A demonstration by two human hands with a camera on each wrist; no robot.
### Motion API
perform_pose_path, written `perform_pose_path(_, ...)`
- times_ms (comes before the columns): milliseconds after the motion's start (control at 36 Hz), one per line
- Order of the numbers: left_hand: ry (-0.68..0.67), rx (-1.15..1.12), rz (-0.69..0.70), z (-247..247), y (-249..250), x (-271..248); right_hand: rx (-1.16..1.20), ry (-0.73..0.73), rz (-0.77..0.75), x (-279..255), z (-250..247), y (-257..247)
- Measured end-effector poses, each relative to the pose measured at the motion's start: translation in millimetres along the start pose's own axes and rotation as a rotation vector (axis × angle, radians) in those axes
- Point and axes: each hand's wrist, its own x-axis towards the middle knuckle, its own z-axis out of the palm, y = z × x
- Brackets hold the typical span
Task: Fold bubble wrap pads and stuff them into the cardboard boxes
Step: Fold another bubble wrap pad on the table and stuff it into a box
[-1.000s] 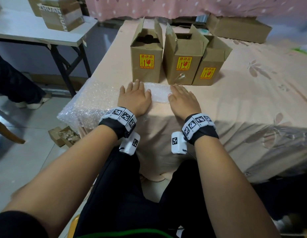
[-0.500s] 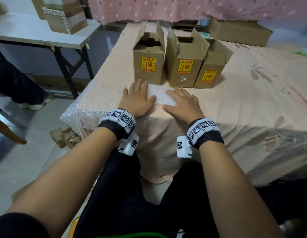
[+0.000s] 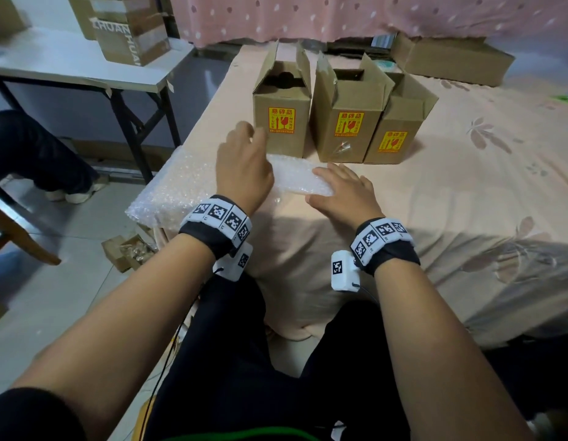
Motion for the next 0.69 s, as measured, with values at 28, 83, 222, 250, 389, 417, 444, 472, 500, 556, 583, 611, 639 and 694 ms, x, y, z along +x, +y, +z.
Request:
perform_pose_path(28,-0.044,0.124,-0.075,-4,0,2,0.002,0.001,0.003,0,0,0)
perform_pose_path(83,-0.235,0.268,-0.23,-12,1,2,0.005,0.005,0.005,-1,1,0)
perform_pose_path(222,-0.647,0.426,-0.535,-5,-2,-6,0.012,-0.003,0.016,0,1,-1)
perform_pose_path(250,-0.675,0.429,-0.543,0,-1,-8,0.012,-0.004,0.017,0,1,-1)
perform_pose_path(389,-0.687,0.396,-0.453,6,-12,-10,0.004,-0.001,0.01,0,2,0)
perform_pose_path(417,-0.682,0.378,-0.413,6,-17,-9,0.001,0.001,0.008,1,2,0)
perform_pose_path(444,-0.673,0.355,-0.371,5,-23,-8,-0.002,0.003,0.006,1,2,0)
perform_pose_path(472,-0.661,0.33,-0.329,4,-28,-8,-0.002,0.003,0.005,1,3,0)
perform_pose_path(500,-0.648,0.303,-0.291,3,-33,-8,-0.001,0.004,0.005,1,3,0)
perform_pose_path(556,-0.623,0.245,-0.233,1,-43,-8,0.003,0.007,0.007,0,3,1)
perform_pose_path(583,-0.613,0.212,-0.212,1,-48,-8,0.004,0.008,0.008,0,3,1)
perform_pose_path(611,-0.601,0.177,-0.196,-1,-52,-8,0.006,0.008,0.008,0,3,1)
perform_pose_path(639,-0.585,0.147,-0.18,-3,-57,-8,0.006,0.008,0.007,0,3,1)
perform_pose_path(694,-0.56,0.115,-0.148,-6,-66,-8,0.004,0.004,0.008,0,4,0)
